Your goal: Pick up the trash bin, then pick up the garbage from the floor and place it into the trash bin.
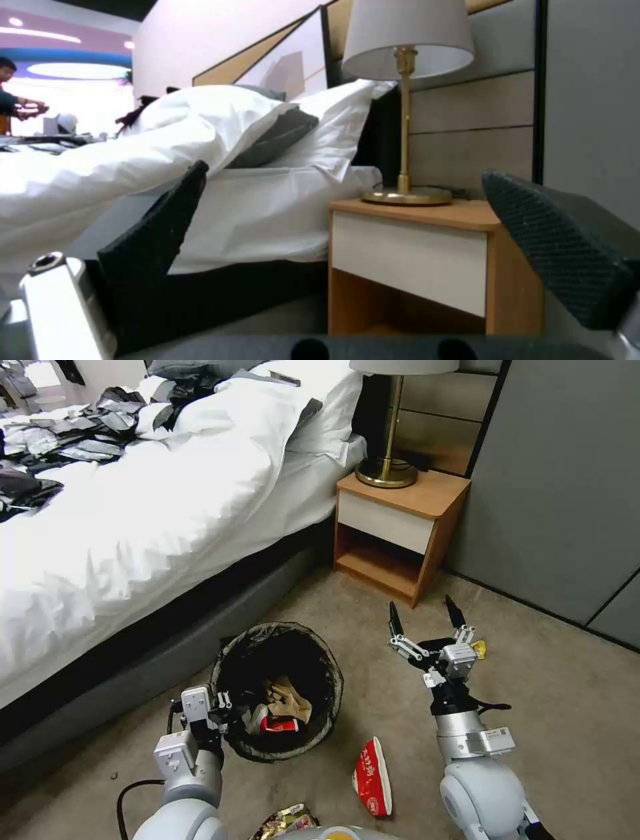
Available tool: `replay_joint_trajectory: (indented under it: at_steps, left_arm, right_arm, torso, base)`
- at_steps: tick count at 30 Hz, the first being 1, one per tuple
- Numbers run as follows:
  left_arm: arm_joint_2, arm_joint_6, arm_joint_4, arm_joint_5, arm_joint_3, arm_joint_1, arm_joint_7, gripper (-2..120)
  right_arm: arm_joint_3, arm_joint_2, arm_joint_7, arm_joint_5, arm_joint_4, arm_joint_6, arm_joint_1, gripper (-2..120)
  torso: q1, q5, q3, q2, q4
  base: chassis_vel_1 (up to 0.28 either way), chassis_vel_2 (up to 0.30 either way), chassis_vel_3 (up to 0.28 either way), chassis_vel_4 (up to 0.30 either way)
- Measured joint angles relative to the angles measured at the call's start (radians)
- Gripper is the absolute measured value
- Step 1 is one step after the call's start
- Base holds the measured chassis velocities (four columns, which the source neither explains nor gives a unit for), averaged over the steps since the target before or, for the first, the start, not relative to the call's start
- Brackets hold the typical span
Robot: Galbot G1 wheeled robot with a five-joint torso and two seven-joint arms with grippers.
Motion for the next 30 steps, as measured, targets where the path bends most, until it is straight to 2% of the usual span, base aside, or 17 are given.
replay_joint_trajectory:
  at_steps: [7, 22, 30]
  left_arm:
    - [0.001, 0.000, 0.002, -0.004, -0.002, -0.005, -0.001, 1]
    - [0.000, 0.001, 0.006, -0.007, -0.005, -0.010, -0.003, 1]
    - [0.000, 0.001, 0.004, -0.006, -0.005, -0.007, -0.003, 1]
  right_arm:
    - [-0.004, 0.003, -0.003, 0.000, -0.006, -0.001, 0.003, 99]
    - [-0.008, 0.010, -0.011, 0.001, -0.015, 0.010, 0.010, 99]
    - [-0.003, 0.010, -0.016, -0.001, -0.011, 0.013, 0.009, 99]
  torso:
    - [0.000, 0.0000, 0.000, 0.000, 0.0001]
    - [0.000, 0.0000, 0.000, 0.000, 0.0001]
    - [0.000, 0.0001, 0.000, 0.000, 0.0001]
  base:
    - [0.057, -0.040, -0.054, 0.043]
    - [0.192, -0.214, -0.204, 0.199]
    - [0.008, -0.004, -0.020, 0.009]
